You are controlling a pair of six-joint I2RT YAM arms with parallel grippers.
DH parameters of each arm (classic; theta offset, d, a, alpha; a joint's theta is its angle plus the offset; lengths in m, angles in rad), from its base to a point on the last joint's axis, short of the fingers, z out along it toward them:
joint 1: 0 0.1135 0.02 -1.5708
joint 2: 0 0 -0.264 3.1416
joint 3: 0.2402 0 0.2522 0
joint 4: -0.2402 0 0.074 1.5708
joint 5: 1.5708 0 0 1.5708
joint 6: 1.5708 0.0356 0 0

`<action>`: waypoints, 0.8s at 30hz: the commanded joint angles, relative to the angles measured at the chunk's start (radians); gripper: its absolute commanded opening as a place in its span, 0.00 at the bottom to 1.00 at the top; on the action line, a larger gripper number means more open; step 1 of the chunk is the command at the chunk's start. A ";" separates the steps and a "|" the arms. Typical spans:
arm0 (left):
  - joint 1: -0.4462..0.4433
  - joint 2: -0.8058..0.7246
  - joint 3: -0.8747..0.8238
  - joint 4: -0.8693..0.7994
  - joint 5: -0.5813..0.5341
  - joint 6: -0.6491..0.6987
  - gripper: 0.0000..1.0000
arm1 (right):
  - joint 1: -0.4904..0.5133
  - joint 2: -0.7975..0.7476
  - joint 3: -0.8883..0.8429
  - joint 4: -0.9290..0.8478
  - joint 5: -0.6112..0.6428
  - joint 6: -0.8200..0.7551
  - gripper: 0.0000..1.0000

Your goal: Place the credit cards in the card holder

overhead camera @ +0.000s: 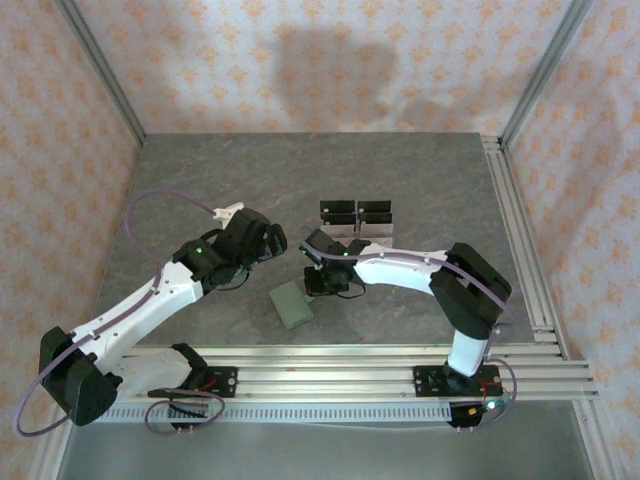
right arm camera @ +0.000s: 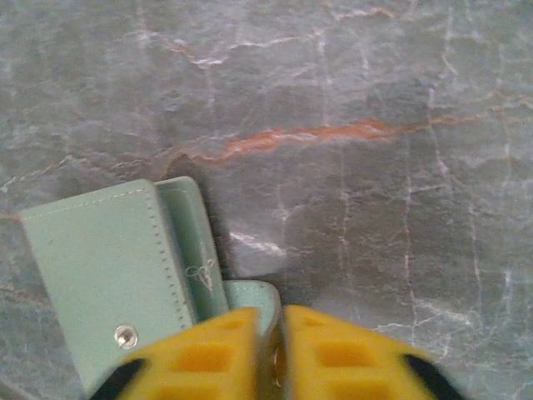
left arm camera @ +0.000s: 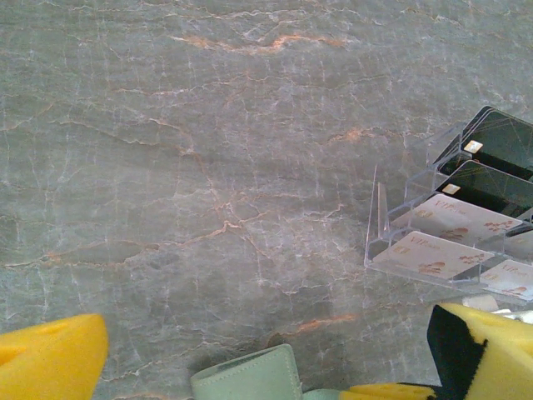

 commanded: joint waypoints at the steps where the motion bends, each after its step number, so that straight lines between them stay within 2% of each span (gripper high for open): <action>1: 0.008 0.011 0.020 -0.037 -0.018 0.013 1.00 | -0.013 -0.002 0.002 -0.020 0.042 0.000 0.00; 7: 0.007 0.049 0.029 -0.040 0.019 0.043 1.00 | -0.079 -0.182 -0.123 0.044 0.065 0.057 0.00; 11: 0.007 0.126 0.047 -0.015 0.106 0.068 1.00 | -0.094 -0.284 -0.144 0.028 0.069 0.070 0.00; 16: -0.017 0.238 0.078 0.038 0.189 0.085 1.00 | -0.098 -0.334 -0.162 0.012 0.105 0.079 0.00; 24: -0.086 0.375 0.124 0.087 0.201 0.068 1.00 | -0.102 -0.374 -0.208 0.030 0.107 0.102 0.00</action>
